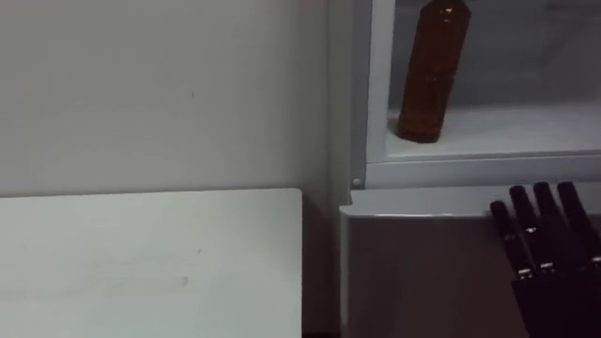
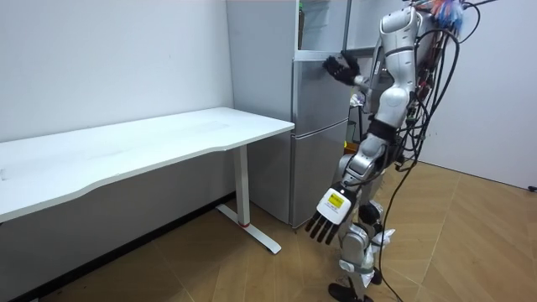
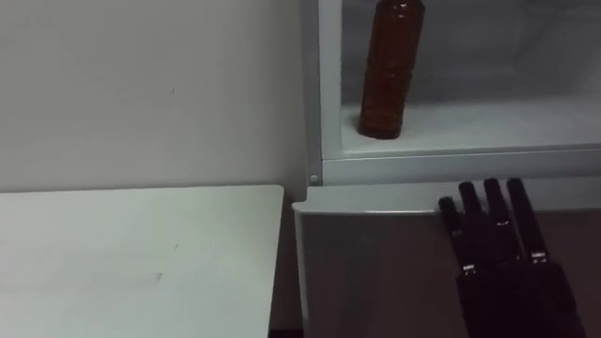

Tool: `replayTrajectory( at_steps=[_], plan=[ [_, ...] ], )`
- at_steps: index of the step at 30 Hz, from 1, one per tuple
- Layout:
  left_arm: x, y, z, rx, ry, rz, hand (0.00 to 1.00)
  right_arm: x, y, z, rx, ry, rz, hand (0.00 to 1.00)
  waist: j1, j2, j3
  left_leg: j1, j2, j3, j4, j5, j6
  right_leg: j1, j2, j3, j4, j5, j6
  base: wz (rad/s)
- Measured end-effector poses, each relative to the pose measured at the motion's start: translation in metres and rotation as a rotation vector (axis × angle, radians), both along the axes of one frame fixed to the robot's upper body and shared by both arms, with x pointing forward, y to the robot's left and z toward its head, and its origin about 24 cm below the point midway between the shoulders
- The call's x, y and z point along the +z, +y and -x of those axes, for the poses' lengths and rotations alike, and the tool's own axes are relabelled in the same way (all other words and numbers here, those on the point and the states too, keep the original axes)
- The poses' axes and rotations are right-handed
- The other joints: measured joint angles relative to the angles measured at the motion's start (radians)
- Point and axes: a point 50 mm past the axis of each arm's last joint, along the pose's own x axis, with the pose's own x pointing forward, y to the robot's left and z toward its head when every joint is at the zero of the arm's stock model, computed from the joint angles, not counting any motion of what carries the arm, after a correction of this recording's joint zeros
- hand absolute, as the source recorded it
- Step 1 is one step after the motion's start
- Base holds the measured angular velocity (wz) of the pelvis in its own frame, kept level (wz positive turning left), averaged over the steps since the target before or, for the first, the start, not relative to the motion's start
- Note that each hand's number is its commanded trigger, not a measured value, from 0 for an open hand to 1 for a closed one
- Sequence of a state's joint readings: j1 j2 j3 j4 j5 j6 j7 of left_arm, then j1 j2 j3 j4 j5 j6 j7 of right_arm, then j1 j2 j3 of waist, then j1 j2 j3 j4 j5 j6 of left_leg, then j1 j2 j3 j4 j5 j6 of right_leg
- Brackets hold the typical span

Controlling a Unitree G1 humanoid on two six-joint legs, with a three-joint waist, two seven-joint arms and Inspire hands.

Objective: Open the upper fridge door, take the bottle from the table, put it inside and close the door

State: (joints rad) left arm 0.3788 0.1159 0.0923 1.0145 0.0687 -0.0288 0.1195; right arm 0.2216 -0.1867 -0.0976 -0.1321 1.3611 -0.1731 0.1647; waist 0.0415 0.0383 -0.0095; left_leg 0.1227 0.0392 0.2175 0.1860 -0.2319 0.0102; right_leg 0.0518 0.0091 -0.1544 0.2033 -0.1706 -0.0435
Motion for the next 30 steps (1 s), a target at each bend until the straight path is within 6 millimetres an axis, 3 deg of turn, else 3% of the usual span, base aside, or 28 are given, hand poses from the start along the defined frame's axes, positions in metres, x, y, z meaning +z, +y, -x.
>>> replayTrajectory(
  at_steps=[8, 13, 16, 22, 30],
  plan=[
    [0.0, 0.0, 0.001, 0.002, 0.005, -0.006, 0.0, -0.073, -0.017, 0.032, -0.105, 0.333, -0.053, 0.0, -0.021, -0.007, -0.0019, -0.003, 0.001, 0.003, 0.004, -0.007, 0.001, -0.002, 0.003, 0.012, 0.001, 0.001, 0.001, -0.03],
    [-0.001, -0.002, 0.0, -0.019, 0.008, -0.004, 0.0, -0.132, -0.017, 0.071, -0.162, 0.639, -0.098, 0.0, -0.039, -0.009, -0.0045, -0.006, 0.001, 0.0, 0.012, -0.009, 0.002, -0.002, 0.004, 0.012, -0.001, 0.0, 0.002, 0.01],
    [-0.001, -0.001, 0.0, 0.006, 0.004, -0.014, 0.0, -0.158, -0.02, 0.096, -0.205, 0.799, -0.116, 0.0, -0.039, -0.01, -0.0047, -0.001, 0.0, 0.0, 0.009, -0.009, 0.002, 0.0, 0.005, 0.016, -0.001, 0.0, 0.002, -0.03],
    [-0.003, -0.002, 0.014, 0.034, 0.061, -0.007, 0.0, -0.188, -0.021, 0.144, -0.211, 1.085, -0.041, 0.0, -0.063, -0.015, -0.0008, 0.015, 0.0, -0.003, -0.005, -0.01, 0.0, 0.013, 0.005, 0.014, 0.0, -0.006, 0.002, -0.01],
    [-0.003, -0.002, 0.021, 0.043, 0.087, -0.005, 0.0, -0.21, -0.017, 0.195, -0.144, 1.388, 0.031, 0.0, -0.07, -0.02, -0.0005, 0.033, -0.001, -0.004, -0.011, -0.011, 0.0, 0.029, 0.005, 0.014, 0.0, -0.01, 0.002, 0.0]
  ],
)
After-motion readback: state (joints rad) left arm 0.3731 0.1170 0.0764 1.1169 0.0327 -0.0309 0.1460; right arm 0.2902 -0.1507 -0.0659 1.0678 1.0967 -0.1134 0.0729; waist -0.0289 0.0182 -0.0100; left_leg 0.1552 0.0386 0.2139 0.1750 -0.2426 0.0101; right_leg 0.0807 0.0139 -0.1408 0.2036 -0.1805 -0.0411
